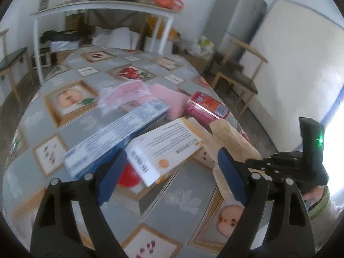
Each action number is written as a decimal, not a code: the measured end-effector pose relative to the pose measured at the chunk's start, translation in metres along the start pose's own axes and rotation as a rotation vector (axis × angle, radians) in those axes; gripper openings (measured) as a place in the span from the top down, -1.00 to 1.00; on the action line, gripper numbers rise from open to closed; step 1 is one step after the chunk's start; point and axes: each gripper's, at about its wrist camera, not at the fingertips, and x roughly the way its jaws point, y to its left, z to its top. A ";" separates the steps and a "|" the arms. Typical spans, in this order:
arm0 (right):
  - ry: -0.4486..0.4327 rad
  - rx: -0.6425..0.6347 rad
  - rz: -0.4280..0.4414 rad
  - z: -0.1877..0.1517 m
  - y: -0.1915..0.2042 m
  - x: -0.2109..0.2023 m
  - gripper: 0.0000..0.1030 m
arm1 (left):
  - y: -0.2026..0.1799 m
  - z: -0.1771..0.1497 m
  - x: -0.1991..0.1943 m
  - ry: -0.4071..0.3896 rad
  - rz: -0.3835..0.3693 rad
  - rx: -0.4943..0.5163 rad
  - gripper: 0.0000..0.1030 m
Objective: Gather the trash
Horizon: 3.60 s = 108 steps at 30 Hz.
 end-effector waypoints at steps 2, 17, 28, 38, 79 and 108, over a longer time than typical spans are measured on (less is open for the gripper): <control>0.002 0.014 0.005 -0.006 -0.004 -0.002 0.93 | -0.006 0.013 0.023 0.088 -0.026 0.058 -0.60; 0.001 0.077 0.047 -0.021 -0.026 -0.001 0.93 | -0.030 0.051 0.124 0.364 0.028 0.270 -0.61; -0.010 0.108 0.075 -0.027 -0.036 -0.005 0.93 | -0.034 0.046 0.137 0.500 0.022 0.238 -0.63; 0.004 0.120 0.090 -0.036 -0.038 -0.015 0.93 | -0.029 -0.012 0.092 0.486 0.117 0.155 -0.31; 0.190 -0.168 -0.135 -0.019 0.093 0.044 -0.57 | 0.013 -0.114 -0.036 0.214 0.022 -0.282 -0.31; 0.086 -0.010 -0.194 -0.021 0.053 0.026 0.73 | 0.018 -0.091 -0.024 0.228 0.068 -0.305 -0.54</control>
